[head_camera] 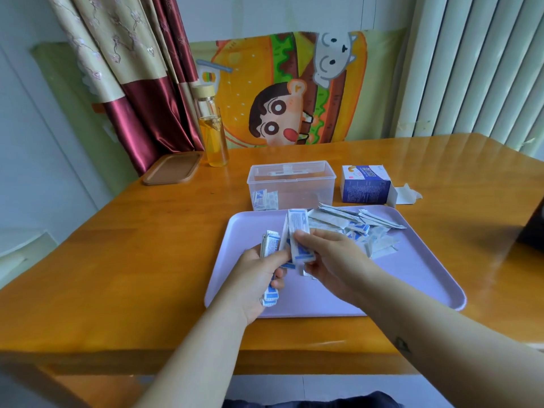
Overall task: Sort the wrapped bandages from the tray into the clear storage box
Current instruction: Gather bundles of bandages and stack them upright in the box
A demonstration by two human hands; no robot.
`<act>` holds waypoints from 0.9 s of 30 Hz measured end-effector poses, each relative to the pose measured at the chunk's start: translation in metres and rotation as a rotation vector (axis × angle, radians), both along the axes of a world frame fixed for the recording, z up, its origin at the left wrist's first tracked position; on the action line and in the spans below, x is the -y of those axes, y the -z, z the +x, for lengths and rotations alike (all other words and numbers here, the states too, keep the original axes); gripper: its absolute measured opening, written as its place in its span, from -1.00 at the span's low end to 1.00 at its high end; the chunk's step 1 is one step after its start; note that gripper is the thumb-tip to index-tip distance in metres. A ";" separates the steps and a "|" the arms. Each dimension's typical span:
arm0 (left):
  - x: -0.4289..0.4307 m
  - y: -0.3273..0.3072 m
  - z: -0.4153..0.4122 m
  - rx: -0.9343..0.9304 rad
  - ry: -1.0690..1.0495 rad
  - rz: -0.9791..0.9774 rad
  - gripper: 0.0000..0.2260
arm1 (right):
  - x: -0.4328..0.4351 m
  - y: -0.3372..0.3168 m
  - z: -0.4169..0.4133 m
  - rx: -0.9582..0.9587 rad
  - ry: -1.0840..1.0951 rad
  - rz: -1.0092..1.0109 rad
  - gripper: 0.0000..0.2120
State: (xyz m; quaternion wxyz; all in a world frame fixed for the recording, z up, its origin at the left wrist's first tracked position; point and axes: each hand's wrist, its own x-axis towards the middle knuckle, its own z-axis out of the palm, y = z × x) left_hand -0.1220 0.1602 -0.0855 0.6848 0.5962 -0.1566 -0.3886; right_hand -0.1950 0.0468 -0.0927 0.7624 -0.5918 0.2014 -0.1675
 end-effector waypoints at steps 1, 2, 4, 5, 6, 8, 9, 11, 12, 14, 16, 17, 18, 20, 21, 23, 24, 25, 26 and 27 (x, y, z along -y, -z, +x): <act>0.000 -0.001 -0.001 -0.029 0.017 -0.014 -0.90 | 0.000 -0.002 0.000 -0.029 0.012 -0.015 -0.84; 0.000 -0.002 -0.001 -0.086 0.018 -0.036 -0.88 | 0.000 -0.004 0.000 -0.058 0.031 -0.028 -0.83; 0.000 -0.004 0.001 -0.287 -0.048 -0.112 -0.80 | 0.000 -0.009 -0.001 -0.095 0.055 -0.036 -0.83; 0.000 -0.005 0.002 -0.395 -0.097 -0.155 -0.75 | 0.000 -0.011 -0.002 -0.114 0.053 -0.055 -0.84; 0.001 -0.006 0.003 -0.468 -0.128 -0.181 -0.70 | 0.000 -0.013 -0.003 -0.138 0.040 -0.089 -0.84; 0.001 -0.007 0.000 -0.506 -0.085 -0.201 -0.59 | -0.006 -0.018 -0.005 -0.187 -0.012 -0.163 -0.84; 0.002 -0.009 -0.004 -0.504 -0.048 -0.215 -0.55 | -0.010 -0.020 -0.005 -0.199 -0.035 -0.198 -0.84; 0.005 -0.011 -0.009 -0.486 -0.035 -0.225 -0.58 | -0.020 -0.022 -0.003 -0.185 -0.035 -0.272 -0.83; 0.006 -0.011 -0.010 -0.475 -0.057 -0.222 -0.62 | -0.024 -0.022 -0.002 -0.176 -0.014 -0.345 -0.82; 0.006 -0.012 -0.009 -0.474 -0.111 -0.224 -0.72 | -0.028 -0.020 0.000 -0.192 0.059 -0.603 -0.79; 0.003 -0.013 -0.006 -0.488 -0.120 -0.239 -0.75 | -0.024 -0.021 -0.002 -0.192 0.053 -0.762 -0.60; 0.002 -0.013 -0.005 -0.501 -0.111 -0.245 -0.77 | -0.019 -0.023 -0.004 -0.171 -0.019 -0.772 -0.39; 0.000 -0.013 -0.004 -0.504 -0.102 -0.242 -0.79 | -0.013 -0.024 -0.007 -0.146 -0.114 -0.802 -0.19; -0.002 -0.015 -0.003 -0.455 -0.066 -0.177 -0.83 | -0.006 -0.028 -0.010 -0.123 -0.287 -0.973 0.06; -0.003 -0.015 -0.003 -0.410 -0.024 -0.123 -0.85 | -0.004 -0.028 -0.011 -0.118 -0.342 -1.058 0.12; -0.003 -0.015 -0.005 -0.330 0.076 -0.034 -0.84 | -0.003 -0.029 -0.011 -0.126 -0.392 -1.175 0.16; -0.003 -0.015 -0.005 -0.307 0.111 -0.018 -0.84 | -0.003 -0.030 -0.010 -0.130 -0.394 -1.206 0.16; -0.003 -0.015 -0.006 -0.295 0.138 -0.024 -0.85 | -0.003 -0.032 -0.009 -0.132 -0.392 -1.228 0.14; -0.003 -0.016 -0.007 -0.281 0.157 -0.042 -0.86 | -0.002 -0.033 -0.009 -0.129 -0.392 -1.245 0.11; -0.003 -0.018 -0.007 -0.266 0.173 -0.059 -0.86 | -0.002 -0.035 -0.009 -0.121 -0.391 -1.260 0.08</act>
